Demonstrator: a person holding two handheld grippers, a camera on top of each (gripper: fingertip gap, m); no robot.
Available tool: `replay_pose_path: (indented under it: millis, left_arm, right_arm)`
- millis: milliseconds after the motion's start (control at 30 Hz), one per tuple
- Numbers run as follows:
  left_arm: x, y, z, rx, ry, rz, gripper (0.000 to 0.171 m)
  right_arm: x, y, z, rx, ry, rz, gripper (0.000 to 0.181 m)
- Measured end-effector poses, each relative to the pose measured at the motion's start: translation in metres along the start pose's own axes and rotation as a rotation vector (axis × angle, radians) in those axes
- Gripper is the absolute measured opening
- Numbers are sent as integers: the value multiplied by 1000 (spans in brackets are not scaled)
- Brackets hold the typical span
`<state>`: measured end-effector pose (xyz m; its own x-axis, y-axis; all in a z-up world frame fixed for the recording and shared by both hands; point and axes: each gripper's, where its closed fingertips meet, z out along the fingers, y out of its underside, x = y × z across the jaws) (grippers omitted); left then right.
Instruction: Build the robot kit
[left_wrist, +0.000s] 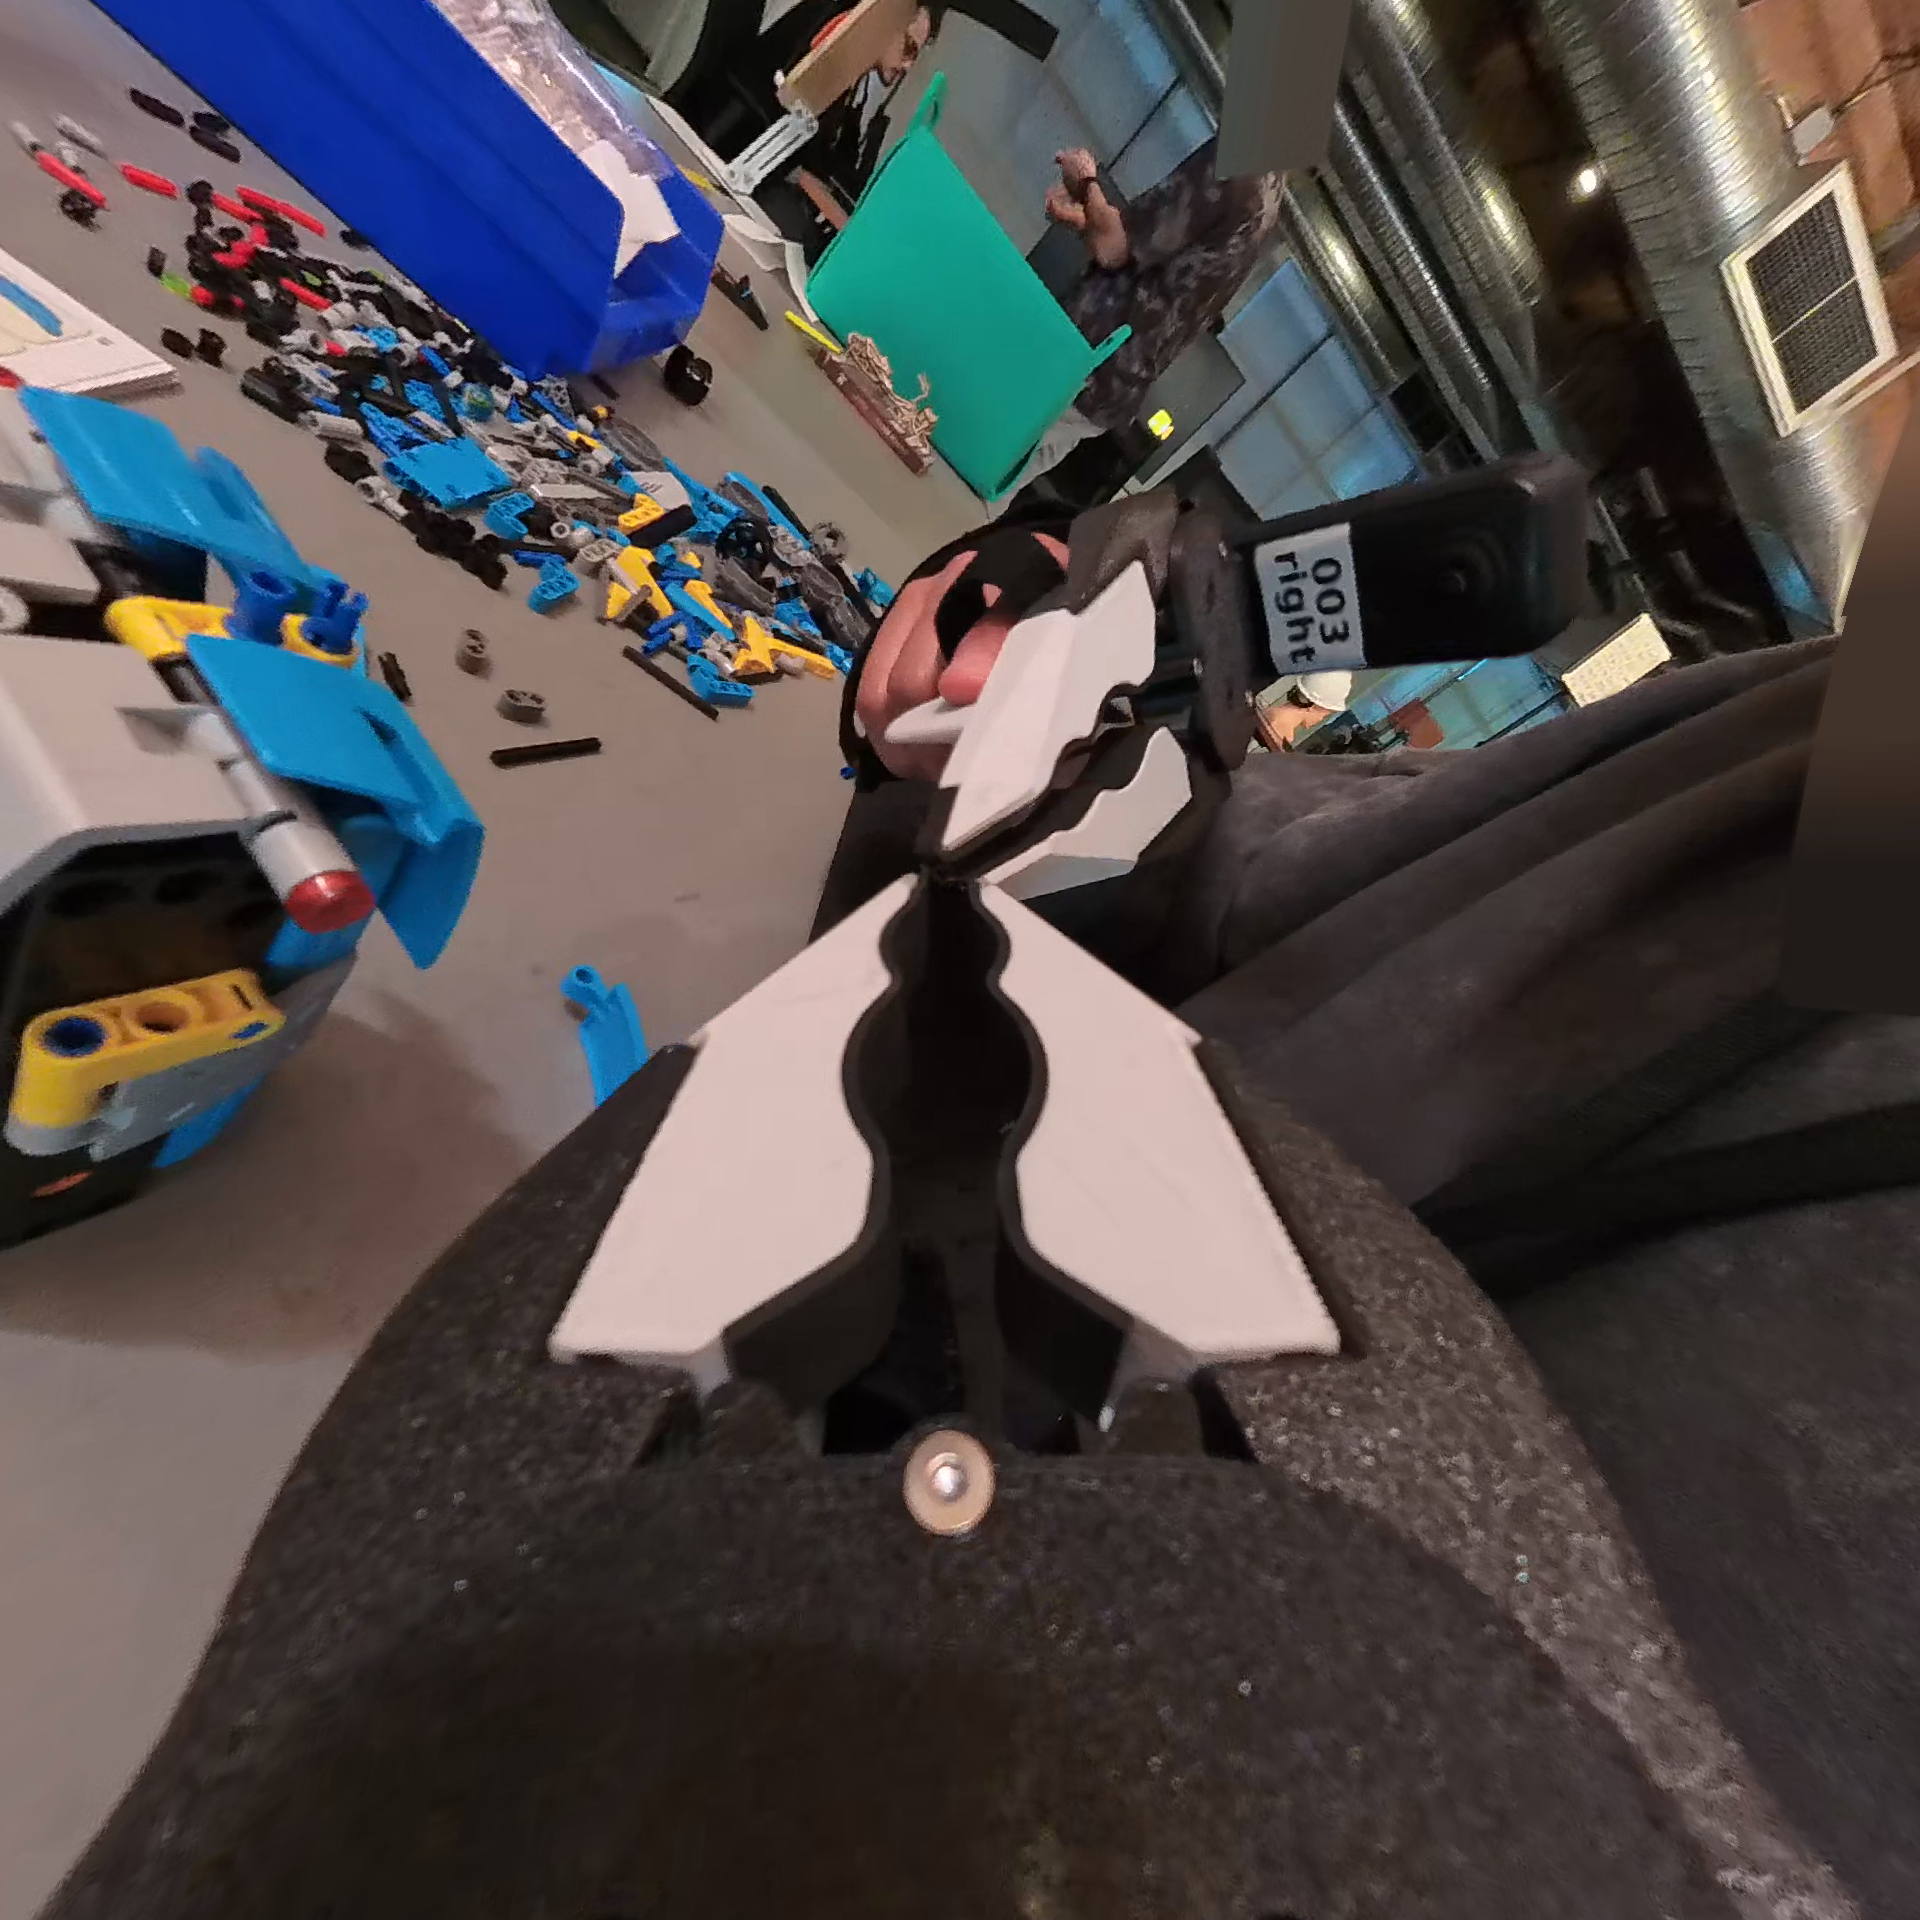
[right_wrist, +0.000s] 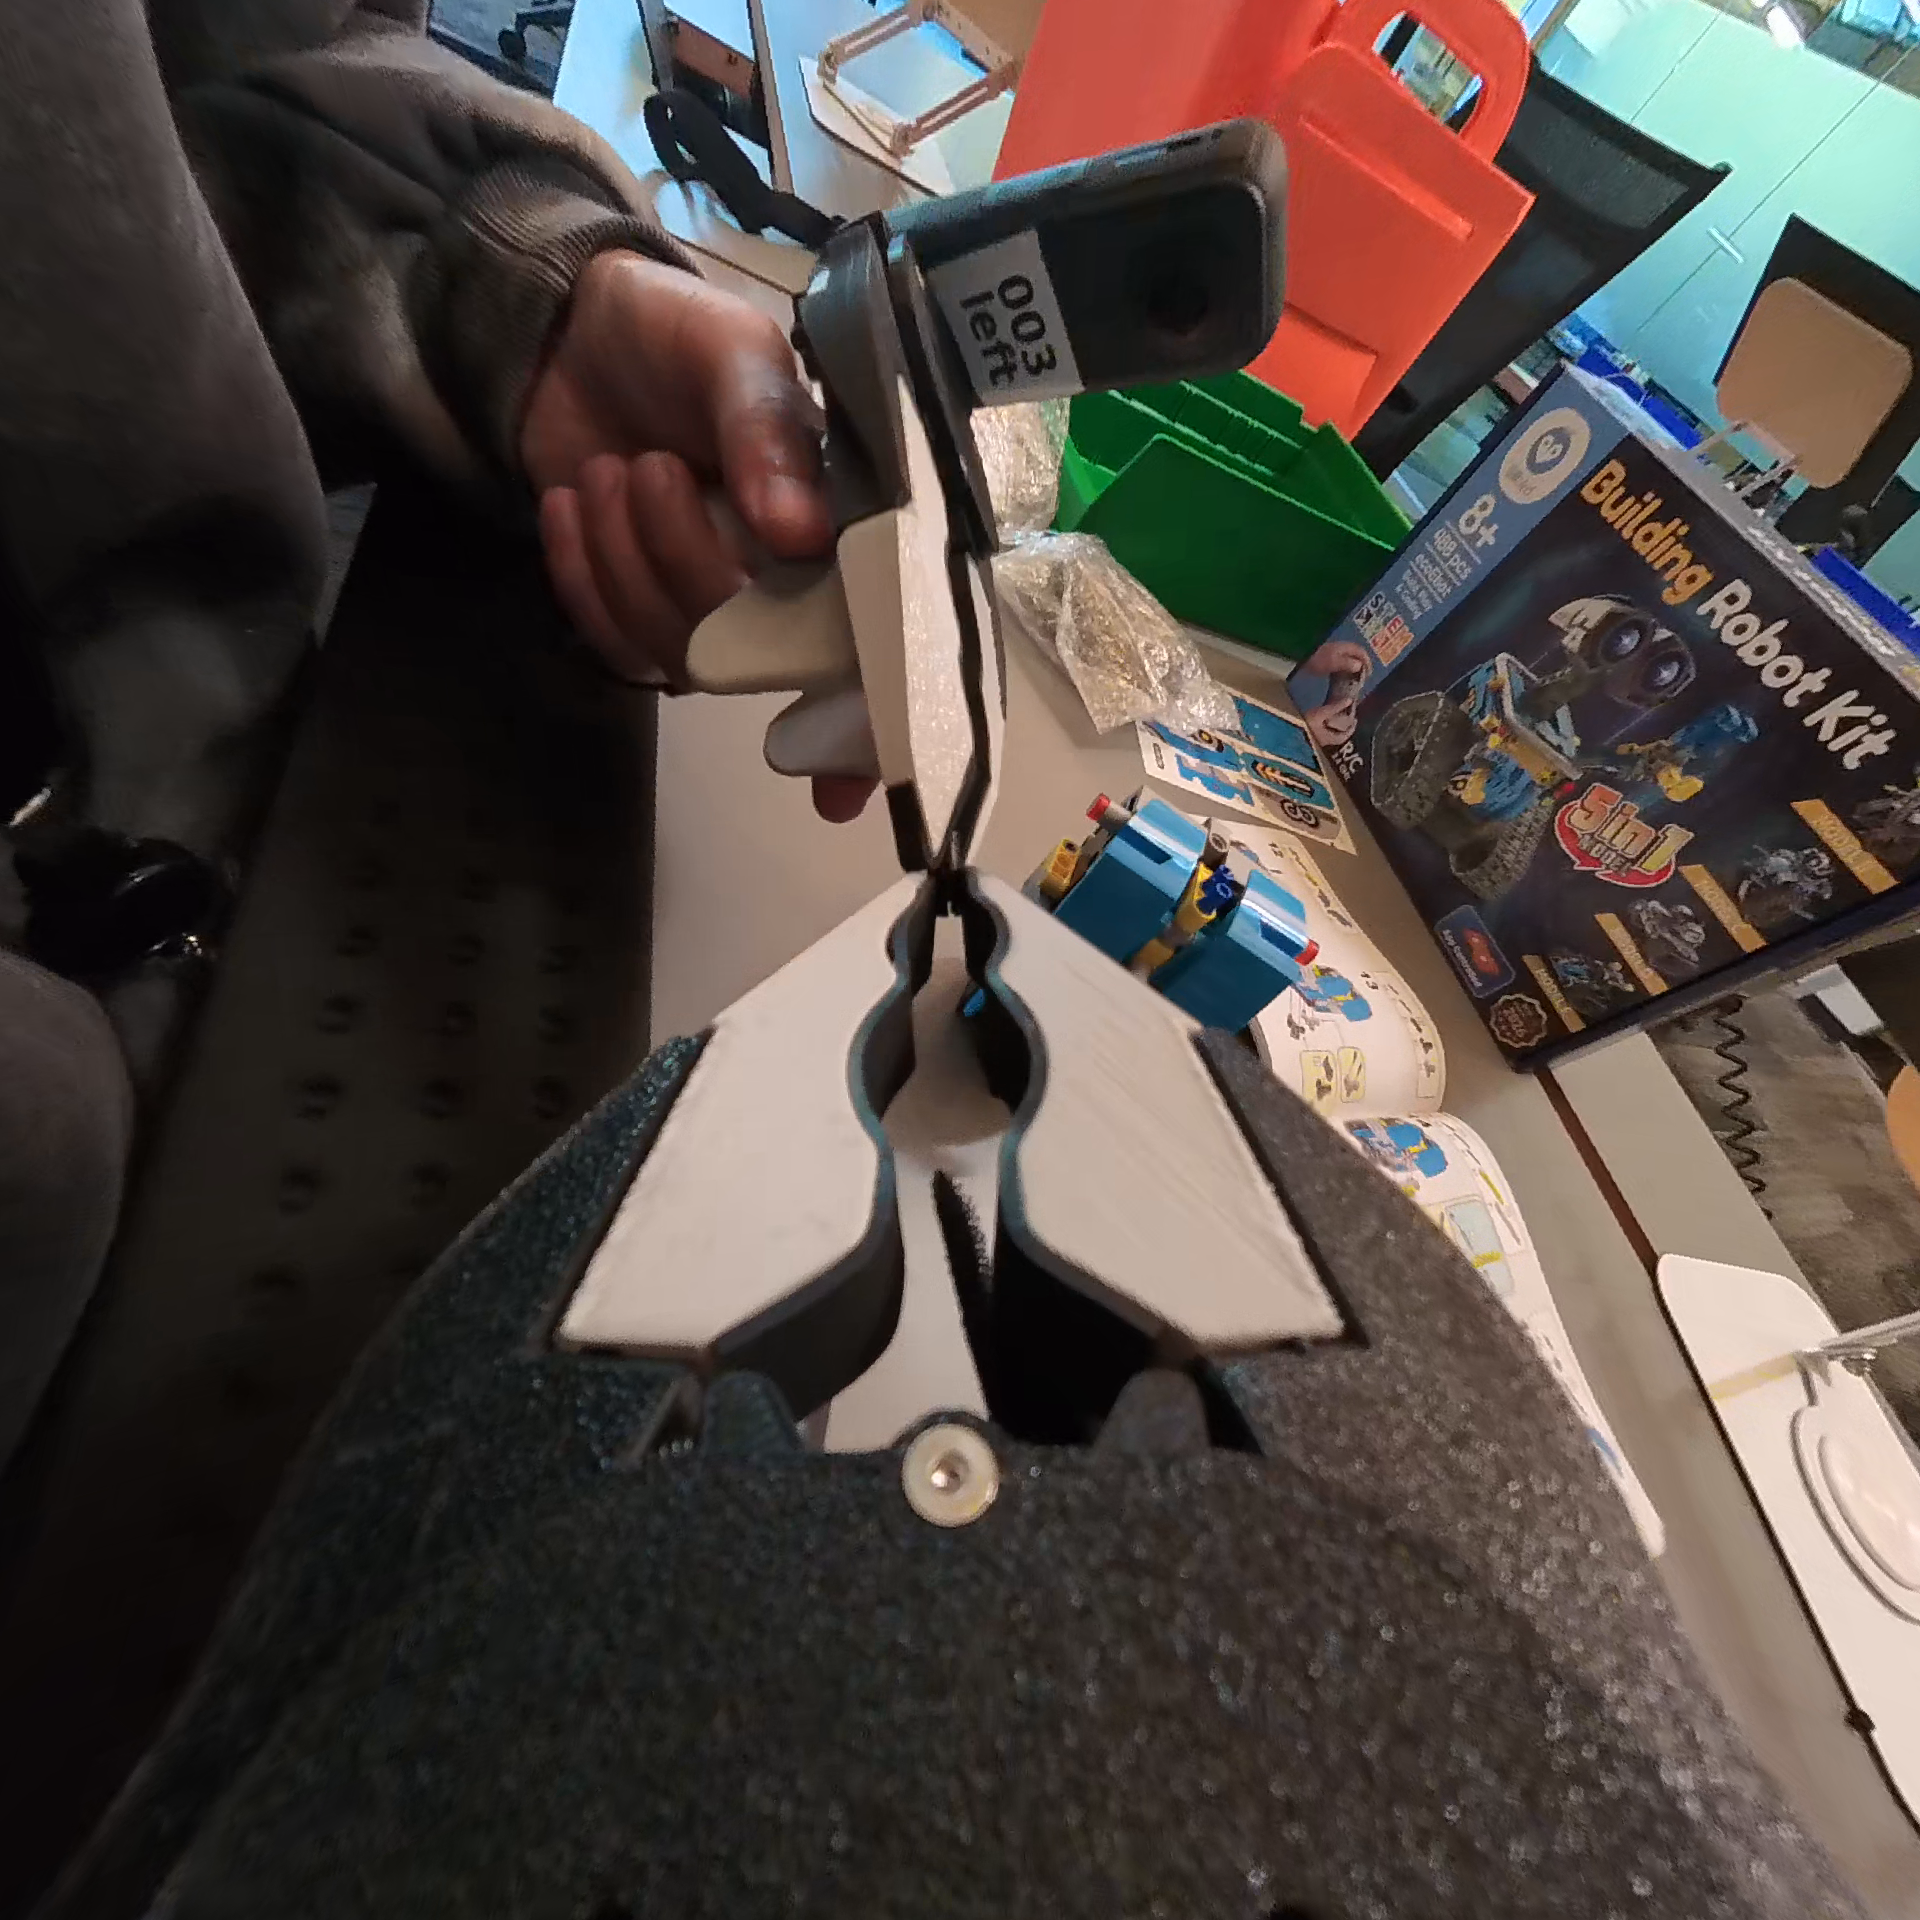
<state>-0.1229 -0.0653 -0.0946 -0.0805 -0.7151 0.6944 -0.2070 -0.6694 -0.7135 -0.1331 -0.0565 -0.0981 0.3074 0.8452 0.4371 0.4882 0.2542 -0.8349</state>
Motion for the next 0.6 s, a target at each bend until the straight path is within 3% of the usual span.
replay_pose_path:
  millis: [200, 400, 600]
  left_arm:
    - [7, -7, -6, 57, 110, -89, 3]
    - [15, -5, -8, 63, 205, -175, 3]
    - [13, 0, -6, 51, 204, -190, 3]
  right_arm:
    - [1, -12, -10, 114, -64, 134, 15]
    - [-1, -13, -7, 117, -67, 114, 14]
    - [-4, -14, -4, 117, -73, 111, 5]
